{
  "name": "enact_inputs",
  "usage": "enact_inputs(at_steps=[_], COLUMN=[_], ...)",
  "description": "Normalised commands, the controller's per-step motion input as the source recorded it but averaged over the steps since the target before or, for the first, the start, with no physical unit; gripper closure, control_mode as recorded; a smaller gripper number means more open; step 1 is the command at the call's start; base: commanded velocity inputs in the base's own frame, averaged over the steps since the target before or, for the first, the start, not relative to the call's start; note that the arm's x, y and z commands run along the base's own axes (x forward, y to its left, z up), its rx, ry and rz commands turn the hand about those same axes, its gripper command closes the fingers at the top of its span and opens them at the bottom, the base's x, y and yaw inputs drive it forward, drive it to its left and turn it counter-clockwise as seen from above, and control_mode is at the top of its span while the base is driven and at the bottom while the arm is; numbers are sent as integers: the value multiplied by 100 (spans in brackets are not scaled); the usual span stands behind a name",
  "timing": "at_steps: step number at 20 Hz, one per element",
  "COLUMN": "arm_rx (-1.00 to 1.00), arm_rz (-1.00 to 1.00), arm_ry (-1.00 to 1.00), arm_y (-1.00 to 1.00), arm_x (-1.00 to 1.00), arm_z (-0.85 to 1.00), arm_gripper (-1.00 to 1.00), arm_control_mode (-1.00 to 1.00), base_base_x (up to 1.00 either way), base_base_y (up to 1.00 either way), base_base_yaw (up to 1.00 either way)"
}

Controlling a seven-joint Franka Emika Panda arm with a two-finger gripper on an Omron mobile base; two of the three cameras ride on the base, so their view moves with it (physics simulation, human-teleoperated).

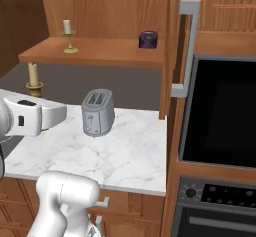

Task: Pick the candle and candle from the dining table and place them in the open cabinet. Close the cabinet after placing the objects.

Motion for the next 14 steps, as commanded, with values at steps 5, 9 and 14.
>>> enact_inputs(at_steps=[5, 9, 14], arm_rx=[0, 0, 0], arm_rz=[0, 0, 0], arm_ry=[0, 0, 0], arm_y=[0, 0, 0], arm_x=[0, 0, 0], arm_z=[0, 0, 0], arm_gripper=[100, 100, 100], arm_control_mode=[100, 100, 100], base_base_x=[75, 89, 94], base_base_y=[10, 13, 13], base_base_yaw=[-1, 4, 16])
